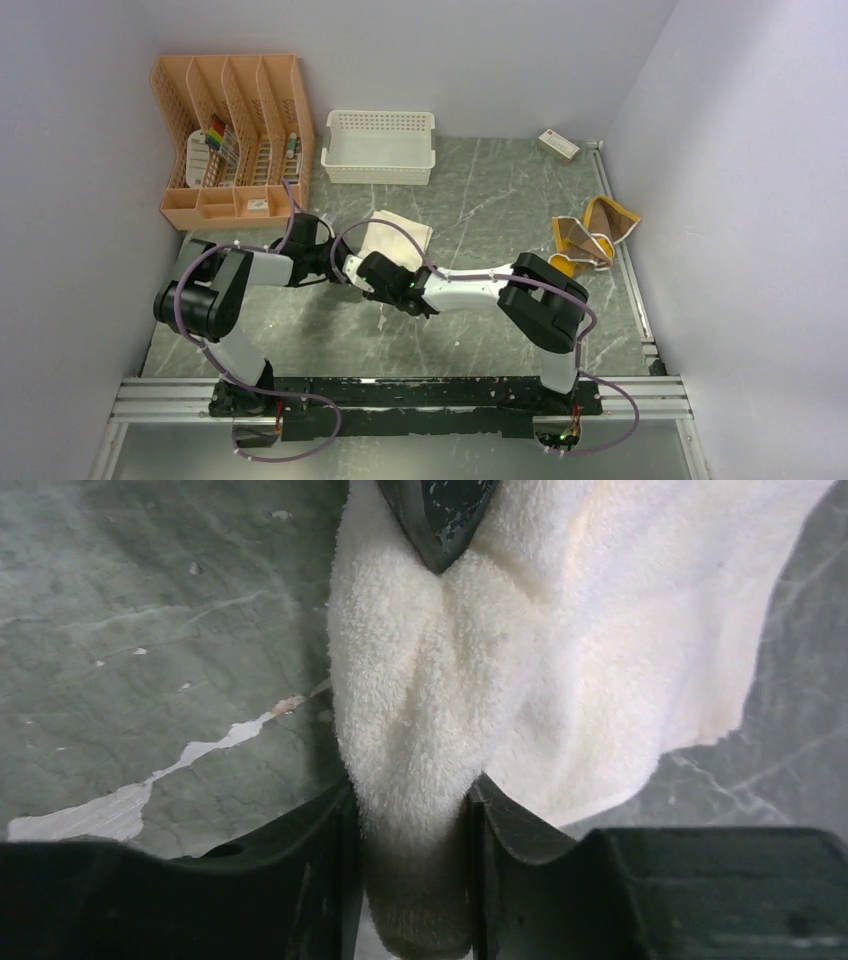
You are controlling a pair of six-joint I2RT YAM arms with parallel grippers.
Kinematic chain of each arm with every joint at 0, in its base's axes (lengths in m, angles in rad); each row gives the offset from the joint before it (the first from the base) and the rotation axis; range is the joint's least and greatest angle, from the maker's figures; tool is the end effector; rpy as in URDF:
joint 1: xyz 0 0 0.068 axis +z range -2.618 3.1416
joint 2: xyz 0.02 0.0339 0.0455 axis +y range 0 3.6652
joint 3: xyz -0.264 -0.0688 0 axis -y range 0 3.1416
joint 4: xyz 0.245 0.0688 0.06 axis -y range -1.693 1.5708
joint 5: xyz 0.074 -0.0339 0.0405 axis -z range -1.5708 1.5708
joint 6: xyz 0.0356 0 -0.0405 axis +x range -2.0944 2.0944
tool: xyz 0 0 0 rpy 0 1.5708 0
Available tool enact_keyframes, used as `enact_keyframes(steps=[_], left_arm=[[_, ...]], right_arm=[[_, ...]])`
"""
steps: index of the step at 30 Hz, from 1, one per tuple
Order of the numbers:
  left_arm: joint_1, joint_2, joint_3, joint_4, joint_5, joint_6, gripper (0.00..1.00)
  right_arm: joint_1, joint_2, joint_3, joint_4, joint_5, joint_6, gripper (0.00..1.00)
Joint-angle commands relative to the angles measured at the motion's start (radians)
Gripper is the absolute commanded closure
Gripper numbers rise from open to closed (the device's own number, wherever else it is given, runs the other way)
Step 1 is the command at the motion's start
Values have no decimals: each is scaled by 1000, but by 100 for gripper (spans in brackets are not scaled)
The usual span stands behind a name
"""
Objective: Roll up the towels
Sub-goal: Roll the towel at the center of the board.
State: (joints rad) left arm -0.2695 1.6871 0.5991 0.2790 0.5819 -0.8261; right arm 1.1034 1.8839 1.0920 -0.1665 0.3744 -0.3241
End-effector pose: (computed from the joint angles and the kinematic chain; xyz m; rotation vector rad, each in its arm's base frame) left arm 0.2735 -0.0958 0.1115 -0.4039 2.5193 -1.1759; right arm 0.1818 0.3313 0.1448 -1.4850 1.9375 -0.1343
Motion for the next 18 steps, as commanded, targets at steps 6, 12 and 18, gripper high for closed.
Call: enact_keyframes(steps=[6, 12, 18], left_arm=[[24, -133, 38, -139, -82, 66, 51], [32, -298, 85, -284, -189, 103, 0], [35, -383, 44, -304, -159, 81, 0]], right_arm=[[-138, -23, -32, -31, -506, 193, 100], [-202, -35, -26, -12, -698, 264, 100], [-294, -45, -58, 95, -961, 409, 100]])
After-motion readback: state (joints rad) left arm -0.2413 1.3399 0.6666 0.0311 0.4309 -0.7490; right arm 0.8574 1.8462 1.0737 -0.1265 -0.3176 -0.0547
